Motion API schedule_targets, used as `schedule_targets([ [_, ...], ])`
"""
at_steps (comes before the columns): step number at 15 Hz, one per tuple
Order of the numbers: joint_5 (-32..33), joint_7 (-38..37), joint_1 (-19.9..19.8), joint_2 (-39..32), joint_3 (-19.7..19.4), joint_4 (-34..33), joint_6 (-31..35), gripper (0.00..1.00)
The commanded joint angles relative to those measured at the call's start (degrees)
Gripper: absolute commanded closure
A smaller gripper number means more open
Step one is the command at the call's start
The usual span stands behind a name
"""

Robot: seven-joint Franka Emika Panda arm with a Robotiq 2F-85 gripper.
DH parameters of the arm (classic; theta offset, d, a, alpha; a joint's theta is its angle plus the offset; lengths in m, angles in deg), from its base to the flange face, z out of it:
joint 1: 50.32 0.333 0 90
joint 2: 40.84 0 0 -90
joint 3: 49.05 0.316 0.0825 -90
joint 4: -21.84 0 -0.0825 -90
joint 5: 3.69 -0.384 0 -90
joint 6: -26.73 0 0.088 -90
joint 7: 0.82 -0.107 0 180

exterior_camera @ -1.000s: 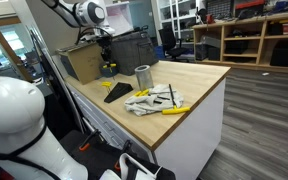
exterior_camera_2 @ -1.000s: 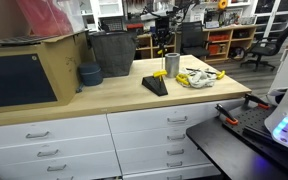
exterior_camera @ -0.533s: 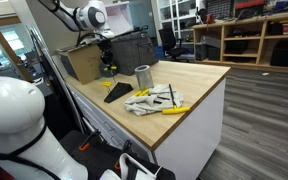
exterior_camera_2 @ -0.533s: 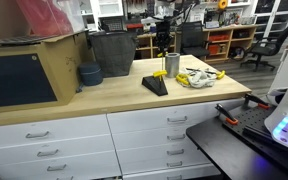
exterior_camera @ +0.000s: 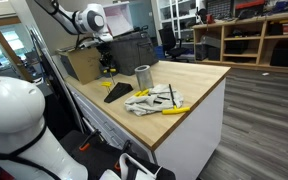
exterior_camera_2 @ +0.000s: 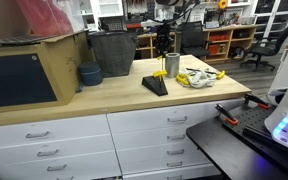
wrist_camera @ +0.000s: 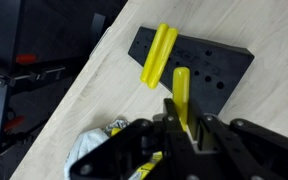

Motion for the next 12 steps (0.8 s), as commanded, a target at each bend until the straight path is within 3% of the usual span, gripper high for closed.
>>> schedule_targets([
  [1, -0.67, -3.59, 0.62, 1.35, 0.25, 3.45, 6.05, 0.96],
  [6, 0.13, -7.92, 1.15, -0.33, 0.08, 4.76, 12.43, 0.96],
  [12, -0.13, -9.65, 1.84, -2.21, 0.23, 4.08, 13.33, 0.96],
])
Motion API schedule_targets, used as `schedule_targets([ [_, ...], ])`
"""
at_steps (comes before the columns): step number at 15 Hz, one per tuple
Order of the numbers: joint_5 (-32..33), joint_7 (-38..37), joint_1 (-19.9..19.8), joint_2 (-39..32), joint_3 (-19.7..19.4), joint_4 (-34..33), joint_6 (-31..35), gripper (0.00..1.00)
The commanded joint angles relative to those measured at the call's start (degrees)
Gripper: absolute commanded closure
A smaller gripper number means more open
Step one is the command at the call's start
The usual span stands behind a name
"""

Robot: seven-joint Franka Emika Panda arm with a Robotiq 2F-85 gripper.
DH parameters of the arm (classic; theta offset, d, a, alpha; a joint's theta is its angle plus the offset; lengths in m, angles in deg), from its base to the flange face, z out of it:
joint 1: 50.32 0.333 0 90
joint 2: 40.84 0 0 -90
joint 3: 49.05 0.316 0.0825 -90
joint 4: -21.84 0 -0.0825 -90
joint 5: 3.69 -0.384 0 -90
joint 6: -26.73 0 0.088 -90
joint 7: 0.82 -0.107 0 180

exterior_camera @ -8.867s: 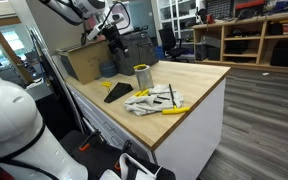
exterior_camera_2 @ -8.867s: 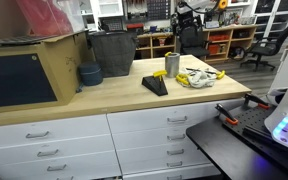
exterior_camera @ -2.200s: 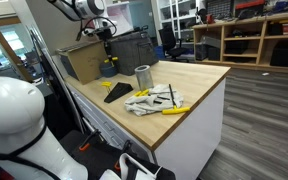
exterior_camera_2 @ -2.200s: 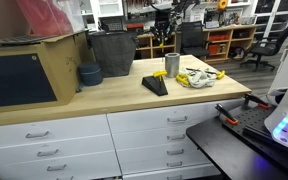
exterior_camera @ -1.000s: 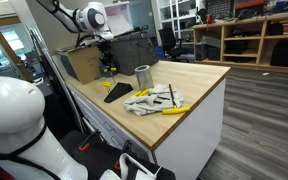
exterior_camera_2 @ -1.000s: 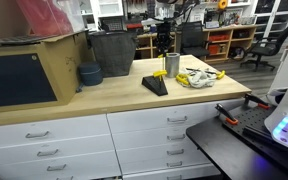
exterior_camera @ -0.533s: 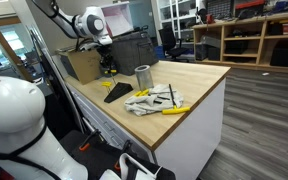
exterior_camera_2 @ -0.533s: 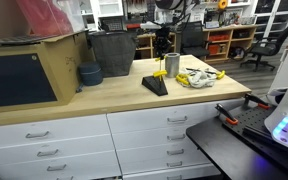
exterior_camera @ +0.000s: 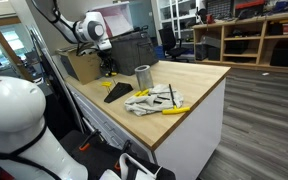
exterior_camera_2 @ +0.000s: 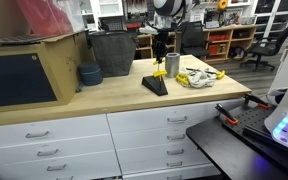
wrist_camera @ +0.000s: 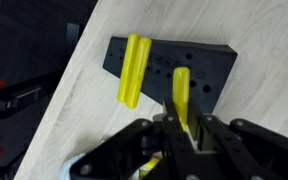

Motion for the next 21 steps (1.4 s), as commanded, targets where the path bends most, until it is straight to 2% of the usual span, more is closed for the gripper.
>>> schedule_targets([
  [1, -0.26, -1.89, 0.72, -0.49, 0.14, -0.03, 1.04, 0.96],
  [10, -1.24, -0.69, 0.99, -1.04, 0.52, -0.84, -0.45, 0.96],
  [21, -0.74, 0.49, 1.69, 4.36, 2.63, 1.14, -2.02, 0.96],
])
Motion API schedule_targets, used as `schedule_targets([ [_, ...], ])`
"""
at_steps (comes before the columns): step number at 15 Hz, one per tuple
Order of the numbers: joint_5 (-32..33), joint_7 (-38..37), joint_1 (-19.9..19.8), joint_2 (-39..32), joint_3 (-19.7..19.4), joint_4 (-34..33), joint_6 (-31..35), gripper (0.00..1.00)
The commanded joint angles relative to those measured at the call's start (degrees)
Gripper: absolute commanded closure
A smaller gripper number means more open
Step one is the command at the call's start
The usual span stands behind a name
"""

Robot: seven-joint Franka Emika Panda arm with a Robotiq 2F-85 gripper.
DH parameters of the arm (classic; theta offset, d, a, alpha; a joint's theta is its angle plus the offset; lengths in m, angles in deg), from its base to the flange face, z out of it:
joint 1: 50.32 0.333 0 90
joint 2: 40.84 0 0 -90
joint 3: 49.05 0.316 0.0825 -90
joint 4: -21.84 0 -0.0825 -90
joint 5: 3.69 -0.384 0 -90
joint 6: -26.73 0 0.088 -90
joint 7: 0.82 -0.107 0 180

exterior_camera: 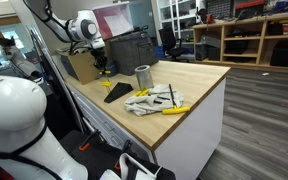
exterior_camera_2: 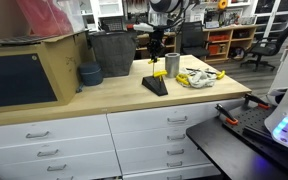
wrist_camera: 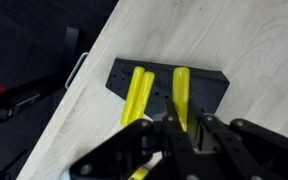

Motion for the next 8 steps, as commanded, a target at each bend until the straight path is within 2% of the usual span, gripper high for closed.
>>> schedule_targets([
  [1, -0.97, 1.34, 0.02, 3.04, 0.62, 1.32, -1.90, 0.96],
  [8, -3.00, 6.28, 0.00, 3.56, 2.32, 0.96, -2.56, 0.96],
])
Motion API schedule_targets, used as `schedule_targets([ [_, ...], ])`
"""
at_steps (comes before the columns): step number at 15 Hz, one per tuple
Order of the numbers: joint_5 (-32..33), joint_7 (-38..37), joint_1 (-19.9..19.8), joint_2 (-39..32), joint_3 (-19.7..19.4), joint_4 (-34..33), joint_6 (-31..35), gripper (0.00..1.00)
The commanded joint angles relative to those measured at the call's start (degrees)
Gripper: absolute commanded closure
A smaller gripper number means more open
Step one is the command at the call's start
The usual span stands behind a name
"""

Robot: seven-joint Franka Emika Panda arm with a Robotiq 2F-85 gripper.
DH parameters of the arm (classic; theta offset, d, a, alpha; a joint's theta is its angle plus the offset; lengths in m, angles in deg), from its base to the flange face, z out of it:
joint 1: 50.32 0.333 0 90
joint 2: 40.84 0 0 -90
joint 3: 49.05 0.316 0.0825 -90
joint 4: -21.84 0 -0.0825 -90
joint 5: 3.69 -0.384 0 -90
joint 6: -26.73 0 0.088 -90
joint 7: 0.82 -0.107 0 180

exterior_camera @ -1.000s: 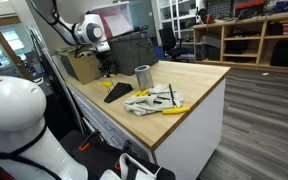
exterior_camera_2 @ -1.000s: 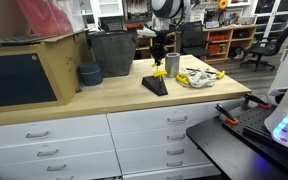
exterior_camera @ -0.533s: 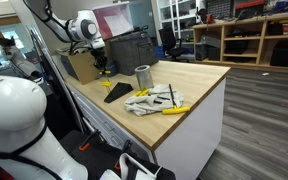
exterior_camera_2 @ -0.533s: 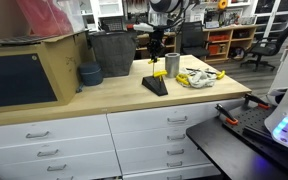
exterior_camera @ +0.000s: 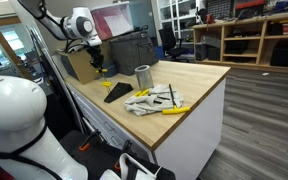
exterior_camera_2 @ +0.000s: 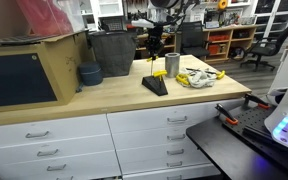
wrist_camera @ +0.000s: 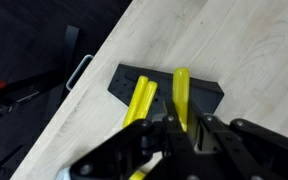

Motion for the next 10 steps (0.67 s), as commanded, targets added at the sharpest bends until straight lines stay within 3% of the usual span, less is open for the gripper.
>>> schedule_targets([
  [1, -3.12, 4.77, 0.06, 1.29, 1.00, 0.44, -1.58, 0.96],
  [10, -10.75, 19.75, -0.48, 1.17, 1.78, 0.40, -9.52, 0.96],
])
